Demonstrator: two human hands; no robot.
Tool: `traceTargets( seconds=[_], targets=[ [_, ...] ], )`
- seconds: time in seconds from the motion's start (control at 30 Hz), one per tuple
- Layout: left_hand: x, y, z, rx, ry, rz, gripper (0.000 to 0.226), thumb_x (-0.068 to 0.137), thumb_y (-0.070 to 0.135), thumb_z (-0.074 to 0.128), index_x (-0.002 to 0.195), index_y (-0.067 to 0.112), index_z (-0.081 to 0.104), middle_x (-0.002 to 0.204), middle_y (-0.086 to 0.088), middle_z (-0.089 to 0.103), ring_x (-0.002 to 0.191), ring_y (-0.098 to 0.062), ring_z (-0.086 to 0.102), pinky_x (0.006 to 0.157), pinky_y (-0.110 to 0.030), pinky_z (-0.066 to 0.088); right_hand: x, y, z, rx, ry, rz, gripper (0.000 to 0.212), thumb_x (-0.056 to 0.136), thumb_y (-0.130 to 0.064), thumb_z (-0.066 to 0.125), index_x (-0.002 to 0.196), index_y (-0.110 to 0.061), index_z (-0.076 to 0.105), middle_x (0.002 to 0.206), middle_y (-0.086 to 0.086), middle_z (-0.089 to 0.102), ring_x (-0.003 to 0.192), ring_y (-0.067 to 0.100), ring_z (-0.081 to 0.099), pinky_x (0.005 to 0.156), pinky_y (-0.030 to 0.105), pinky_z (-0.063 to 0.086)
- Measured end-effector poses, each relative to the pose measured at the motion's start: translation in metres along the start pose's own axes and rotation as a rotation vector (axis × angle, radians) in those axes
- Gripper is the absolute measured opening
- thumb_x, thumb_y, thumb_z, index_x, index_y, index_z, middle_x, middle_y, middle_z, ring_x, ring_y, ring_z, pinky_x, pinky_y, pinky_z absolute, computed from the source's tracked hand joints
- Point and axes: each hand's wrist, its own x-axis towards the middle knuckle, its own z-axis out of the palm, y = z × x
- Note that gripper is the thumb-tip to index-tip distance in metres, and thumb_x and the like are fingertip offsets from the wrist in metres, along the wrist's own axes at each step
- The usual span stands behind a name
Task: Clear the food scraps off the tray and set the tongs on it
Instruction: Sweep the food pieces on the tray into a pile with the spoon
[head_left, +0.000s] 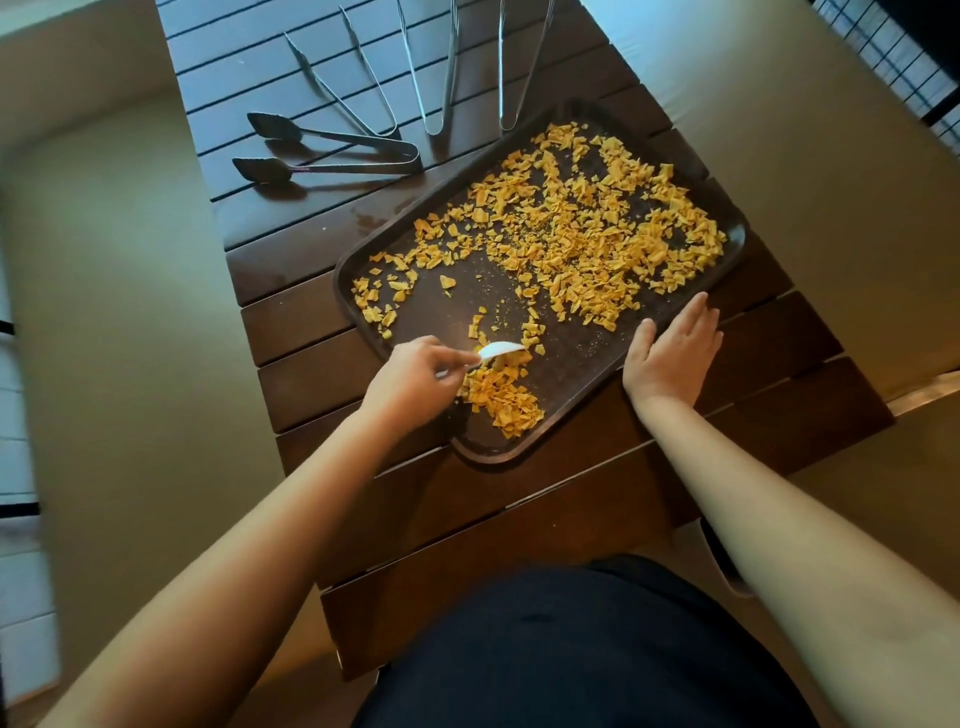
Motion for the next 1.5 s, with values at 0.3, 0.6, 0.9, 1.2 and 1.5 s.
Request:
traceTargets(
  seconds=[0.3, 0.6, 0.9, 1.2, 1.5],
  targets=[
    [0.033, -0.008, -0.022, -0.091, 0.260, -0.250, 0.034, 0.096, 0.013, 0.046, 0.128, 0.017, 0.057, 0.126, -0.007, 0.052, 0.108, -0.023, 0.055, 0.080, -0.025, 0.046, 0.000, 0.002, -0.002, 0.024, -0.021, -0.008, 0.074, 0.091, -0.040, 0.030, 0.148, 0.003, 0.011, 0.154, 0.022, 0.018, 0.144, 0.031, 0.011, 0.117, 0.040, 0.004],
    [-0.014, -0.007, 0.010, -0.012, 0.057, -0.115, 0.033, 0.093, 0.013, 0.049, 0.119, 0.026, 0.063, 0.084, 0.002, 0.066, 0.048, -0.009, 0.044, 0.046, -0.020, 0.036, 0.000, 0.001, -0.001, 0.003, -0.003, -0.011, 0.076, 0.087, -0.039, 0.026, 0.147, 0.004, 0.010, 0.154, 0.023, 0.018, 0.144, 0.032, 0.011, 0.117, 0.041, 0.005],
    [0.036, -0.006, -0.019, -0.082, 0.306, -0.157, 0.034, 0.094, 0.012, 0.046, 0.126, 0.015, 0.058, 0.124, -0.008, 0.052, 0.100, -0.018, 0.053, 0.081, -0.025, 0.046, -0.002, 0.000, -0.001, -0.013, -0.002, -0.008, 0.075, 0.087, -0.038, 0.027, 0.147, 0.005, 0.011, 0.153, 0.023, 0.019, 0.144, 0.033, 0.012, 0.117, 0.042, 0.006],
    [0.002, 0.003, 0.011, 0.120, -0.015, 0.079, 0.033, 0.094, 0.013, 0.050, 0.123, 0.024, 0.060, 0.118, -0.001, 0.056, 0.087, -0.013, 0.058, 0.077, -0.027, 0.053, -0.001, 0.000, 0.000, -0.003, -0.003, -0.007, 0.073, 0.091, -0.037, 0.030, 0.147, 0.004, 0.011, 0.153, 0.022, 0.019, 0.144, 0.032, 0.012, 0.117, 0.042, 0.006],
    [0.047, 0.018, -0.003, -0.041, 0.192, -0.045, 0.032, 0.095, 0.015, 0.048, 0.125, 0.017, 0.059, 0.114, -0.004, 0.054, 0.079, -0.006, 0.048, 0.065, -0.016, 0.041, 0.000, 0.001, 0.000, -0.010, -0.007, -0.005, 0.070, 0.093, -0.035, 0.033, 0.148, 0.003, 0.010, 0.154, 0.021, 0.018, 0.144, 0.032, 0.011, 0.117, 0.041, 0.006]
  ],
)
